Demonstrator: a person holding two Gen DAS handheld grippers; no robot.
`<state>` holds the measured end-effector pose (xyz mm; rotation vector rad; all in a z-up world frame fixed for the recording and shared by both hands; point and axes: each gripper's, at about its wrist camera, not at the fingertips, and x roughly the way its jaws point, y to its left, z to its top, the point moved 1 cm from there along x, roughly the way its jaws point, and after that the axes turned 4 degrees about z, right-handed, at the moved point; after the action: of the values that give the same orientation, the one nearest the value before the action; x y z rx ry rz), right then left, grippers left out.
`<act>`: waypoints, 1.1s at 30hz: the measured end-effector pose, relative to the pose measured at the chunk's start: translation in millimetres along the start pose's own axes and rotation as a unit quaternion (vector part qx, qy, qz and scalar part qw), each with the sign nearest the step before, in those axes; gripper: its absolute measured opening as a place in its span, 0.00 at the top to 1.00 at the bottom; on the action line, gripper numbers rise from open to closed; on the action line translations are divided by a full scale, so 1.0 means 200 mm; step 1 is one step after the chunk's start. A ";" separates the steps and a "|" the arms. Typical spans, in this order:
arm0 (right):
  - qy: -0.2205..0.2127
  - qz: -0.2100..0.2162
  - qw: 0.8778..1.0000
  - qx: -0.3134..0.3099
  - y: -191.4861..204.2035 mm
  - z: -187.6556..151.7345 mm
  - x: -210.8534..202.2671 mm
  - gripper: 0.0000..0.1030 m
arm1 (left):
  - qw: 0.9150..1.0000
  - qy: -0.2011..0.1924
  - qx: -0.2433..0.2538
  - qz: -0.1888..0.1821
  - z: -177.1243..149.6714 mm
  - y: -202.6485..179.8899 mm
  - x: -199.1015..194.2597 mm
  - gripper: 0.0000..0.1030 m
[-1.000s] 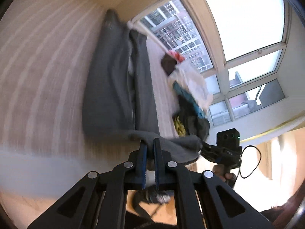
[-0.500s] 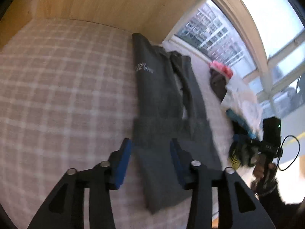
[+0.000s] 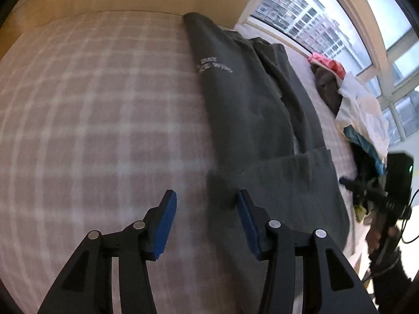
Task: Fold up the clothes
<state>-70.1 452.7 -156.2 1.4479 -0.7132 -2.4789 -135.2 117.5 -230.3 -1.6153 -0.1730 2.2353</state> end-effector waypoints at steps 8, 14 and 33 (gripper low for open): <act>0.013 -0.051 0.995 -0.085 0.08 0.02 0.07 0.65 | 0.998 -0.024 0.056 0.005 0.05 -0.11 0.01 0.90; -0.003 -0.008 1.000 -0.027 -0.01 0.06 -0.03 0.93 | 0.994 -0.038 0.098 -0.005 0.06 -0.19 -0.04 0.93; -0.010 -0.040 0.999 -0.005 -0.05 0.09 -0.09 0.73 | 0.993 -0.039 0.108 0.003 0.16 -0.11 0.01 0.85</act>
<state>-76.5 474.7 -140.7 1.4780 -0.6578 -2.5550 -159.6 142.7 -214.0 -1.4188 0.0522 2.2368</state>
